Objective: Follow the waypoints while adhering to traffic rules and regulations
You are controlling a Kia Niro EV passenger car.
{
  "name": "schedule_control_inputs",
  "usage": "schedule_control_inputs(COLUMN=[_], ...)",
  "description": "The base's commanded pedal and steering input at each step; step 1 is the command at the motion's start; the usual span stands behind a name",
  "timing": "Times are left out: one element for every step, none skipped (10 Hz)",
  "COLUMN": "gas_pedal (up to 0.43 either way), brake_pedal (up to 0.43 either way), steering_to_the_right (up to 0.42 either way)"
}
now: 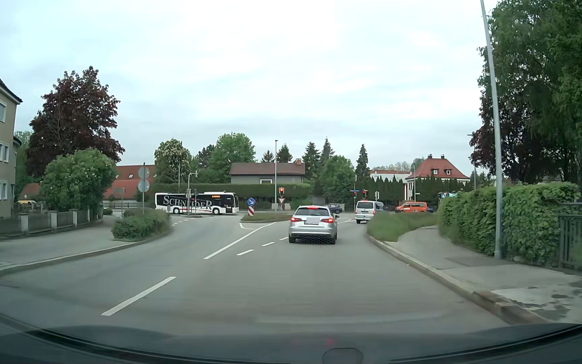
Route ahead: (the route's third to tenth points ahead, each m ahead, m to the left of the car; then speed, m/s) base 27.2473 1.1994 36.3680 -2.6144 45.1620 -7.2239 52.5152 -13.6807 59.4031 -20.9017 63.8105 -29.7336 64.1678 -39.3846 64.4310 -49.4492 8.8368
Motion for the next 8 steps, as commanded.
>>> schedule_control_inputs(gas_pedal=[0.087, 0.008, 0.0, 0.0, 0.0, 0.0, 0.0, 0.0], brake_pedal=[0.0, 0.0, 0.0, 0.0, 0.0, 0.0, 0.0, 0.0], steering_to_the_right=[0.001, 0.001, 0.002, 0.004, 0.004, 0.006, 0.009, 0.014])
